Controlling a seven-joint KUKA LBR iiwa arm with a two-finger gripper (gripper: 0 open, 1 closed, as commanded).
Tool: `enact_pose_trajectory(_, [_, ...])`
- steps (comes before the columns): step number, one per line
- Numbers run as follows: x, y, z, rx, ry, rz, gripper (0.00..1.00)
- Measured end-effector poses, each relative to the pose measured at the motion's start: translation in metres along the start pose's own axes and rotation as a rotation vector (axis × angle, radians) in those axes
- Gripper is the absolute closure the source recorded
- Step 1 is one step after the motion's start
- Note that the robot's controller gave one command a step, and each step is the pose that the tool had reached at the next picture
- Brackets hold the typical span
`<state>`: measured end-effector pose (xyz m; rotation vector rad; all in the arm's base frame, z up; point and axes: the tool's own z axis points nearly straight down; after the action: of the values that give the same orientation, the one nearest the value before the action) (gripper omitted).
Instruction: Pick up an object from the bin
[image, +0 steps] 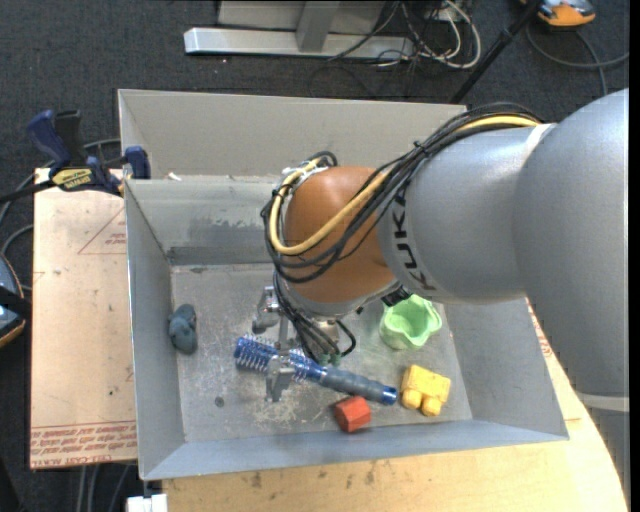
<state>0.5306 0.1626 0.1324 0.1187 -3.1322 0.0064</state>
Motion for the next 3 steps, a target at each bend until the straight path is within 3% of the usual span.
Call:
enact_pose_trajectory(1, [-0.016, -0.028, 0.055, -0.009, -0.01, 0.253, 0.0])
enact_pose_trajectory(2, [-0.019, -0.028, 0.053, -0.011, -0.017, 0.256, 1.0])
enact_pose_trajectory(3, [-0.007, -0.045, -0.117, -0.005, -0.016, 0.062, 1.0])
